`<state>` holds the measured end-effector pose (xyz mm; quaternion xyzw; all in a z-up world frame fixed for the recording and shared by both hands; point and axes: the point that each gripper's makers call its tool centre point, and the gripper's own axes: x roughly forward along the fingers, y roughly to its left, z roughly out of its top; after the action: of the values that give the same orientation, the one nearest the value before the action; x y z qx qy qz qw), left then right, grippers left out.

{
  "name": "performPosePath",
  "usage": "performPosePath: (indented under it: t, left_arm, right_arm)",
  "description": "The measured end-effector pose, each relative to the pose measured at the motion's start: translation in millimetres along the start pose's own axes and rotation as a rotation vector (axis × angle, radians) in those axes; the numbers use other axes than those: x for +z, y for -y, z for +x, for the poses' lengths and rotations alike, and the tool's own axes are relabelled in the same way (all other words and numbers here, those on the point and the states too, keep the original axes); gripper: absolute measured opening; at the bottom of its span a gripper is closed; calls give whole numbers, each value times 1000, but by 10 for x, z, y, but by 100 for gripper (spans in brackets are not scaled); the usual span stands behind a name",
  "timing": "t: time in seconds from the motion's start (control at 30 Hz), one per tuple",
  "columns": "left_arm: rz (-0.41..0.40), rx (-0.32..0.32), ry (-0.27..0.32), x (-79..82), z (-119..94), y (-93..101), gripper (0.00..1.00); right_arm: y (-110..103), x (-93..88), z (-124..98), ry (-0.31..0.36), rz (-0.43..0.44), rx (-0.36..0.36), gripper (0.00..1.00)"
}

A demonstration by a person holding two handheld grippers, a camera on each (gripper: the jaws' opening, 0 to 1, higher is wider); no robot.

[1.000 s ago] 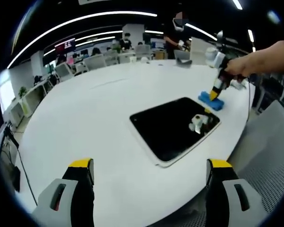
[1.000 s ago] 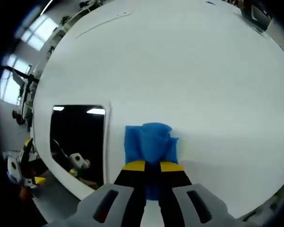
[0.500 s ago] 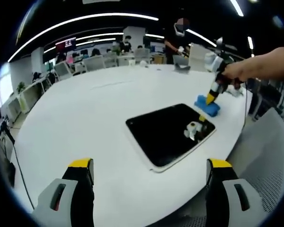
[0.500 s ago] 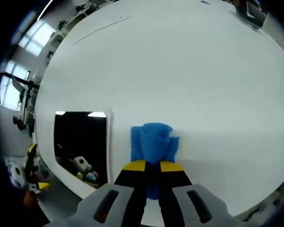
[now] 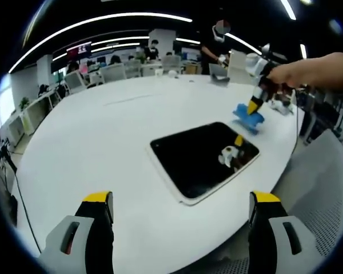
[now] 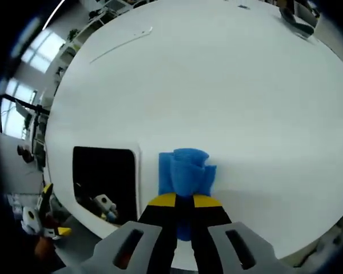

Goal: Wipe the mirror surface with the cleaning cloth until all visible marks leave the cleaned area.

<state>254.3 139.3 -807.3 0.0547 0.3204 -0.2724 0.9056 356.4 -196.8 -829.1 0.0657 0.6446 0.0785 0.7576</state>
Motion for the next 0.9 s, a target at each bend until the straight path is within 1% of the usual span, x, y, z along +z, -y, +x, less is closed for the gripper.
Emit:
performPosePath:
  t: [0.1, 0.2, 0.53, 0.57, 0.6, 0.67, 0.8, 0.9]
  left_arm:
    - [-2, -3, -4, -6, -2, 4, 99]
    - [-7, -12, -7, -9, -5, 22, 99]
    - [-1, -33, -14, -21, 9, 65, 99]
    - [1, -33, -14, -21, 9, 65, 99]
    - [12, -18, -13, -23, 13, 33, 99]
    - [21, -1, -14, -23, 6, 7, 99]
    - [17, -15, -14, -18, 11, 34, 99]
    - [23, -26, -17, -26, 19, 54, 99]
  right_arm:
    - [-49, 17, 4, 5, -3, 2, 3]
    - [-86, -16, 12, -5, -9, -2, 3]
    - [-93, 24, 45, -5, 5, -2, 3]
    - [-94, 27, 50, -6, 5, -3, 3]
    - [-104, 27, 56, -7, 6, -2, 3]
    - [-130, 20, 61, -8, 10, 1, 3]
    - [-213, 13, 104, -14, 35, 14, 3]
    - [-252, 30, 125, -11, 34, 3, 3]
